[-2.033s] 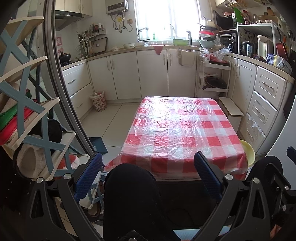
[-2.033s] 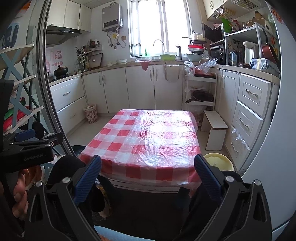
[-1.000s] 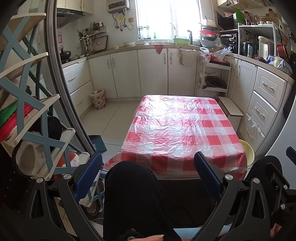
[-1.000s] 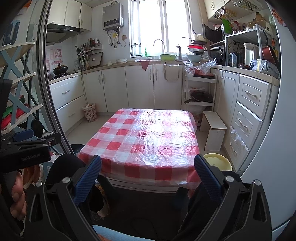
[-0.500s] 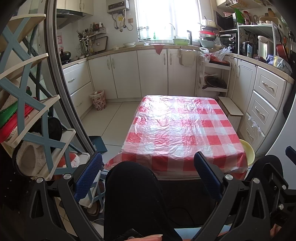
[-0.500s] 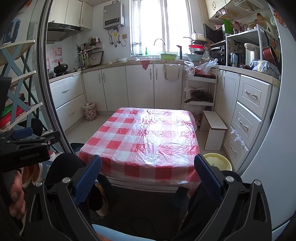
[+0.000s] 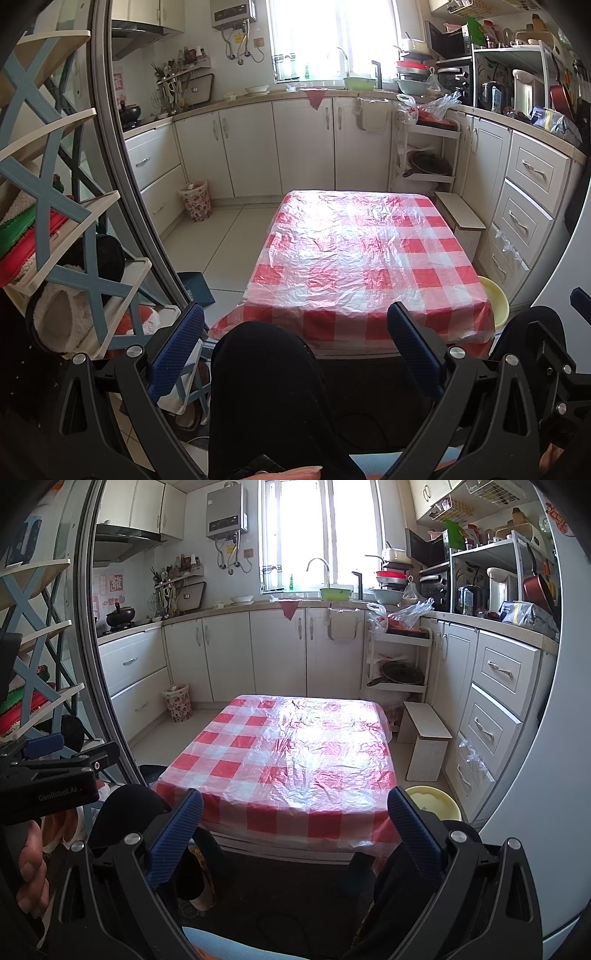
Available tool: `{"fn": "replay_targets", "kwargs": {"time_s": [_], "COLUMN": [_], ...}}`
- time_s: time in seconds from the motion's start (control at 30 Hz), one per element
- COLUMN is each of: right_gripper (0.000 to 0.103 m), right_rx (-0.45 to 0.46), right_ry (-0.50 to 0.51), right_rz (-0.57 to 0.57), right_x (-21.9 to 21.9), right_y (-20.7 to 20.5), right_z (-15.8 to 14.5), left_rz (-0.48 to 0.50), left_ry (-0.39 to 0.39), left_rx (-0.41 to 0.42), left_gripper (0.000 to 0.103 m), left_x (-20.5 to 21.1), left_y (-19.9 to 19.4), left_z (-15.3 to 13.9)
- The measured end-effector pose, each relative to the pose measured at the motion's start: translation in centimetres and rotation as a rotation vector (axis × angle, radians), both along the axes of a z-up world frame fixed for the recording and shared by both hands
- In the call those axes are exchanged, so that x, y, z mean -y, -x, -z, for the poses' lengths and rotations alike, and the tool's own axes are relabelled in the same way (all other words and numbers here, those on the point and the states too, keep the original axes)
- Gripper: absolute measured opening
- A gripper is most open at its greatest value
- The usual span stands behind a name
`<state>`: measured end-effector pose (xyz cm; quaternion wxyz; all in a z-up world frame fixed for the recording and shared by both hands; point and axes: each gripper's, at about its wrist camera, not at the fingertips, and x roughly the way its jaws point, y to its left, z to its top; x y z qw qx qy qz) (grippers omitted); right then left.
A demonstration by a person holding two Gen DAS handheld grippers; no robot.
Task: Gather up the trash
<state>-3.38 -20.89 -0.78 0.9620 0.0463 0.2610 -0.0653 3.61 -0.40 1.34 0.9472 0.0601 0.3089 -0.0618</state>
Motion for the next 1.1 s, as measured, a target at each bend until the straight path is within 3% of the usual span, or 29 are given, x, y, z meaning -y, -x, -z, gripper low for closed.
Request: {"fn": "replay_targets", "kwargs": {"time_s": [1.1], "right_gripper": [0.096], "right_rx": [0.002], "right_ry": [0.023], "right_rz": [-0.003], "right_x": [-0.39], "right_y": [-0.19], "right_z": [0.08], "left_rz": [0.011], "left_ry": [-0.006], "left_rx": [0.005], "left_gripper": [0.095], "left_x": [-0.35], "left_y": [-0.07], "left_z": [0.3]}}
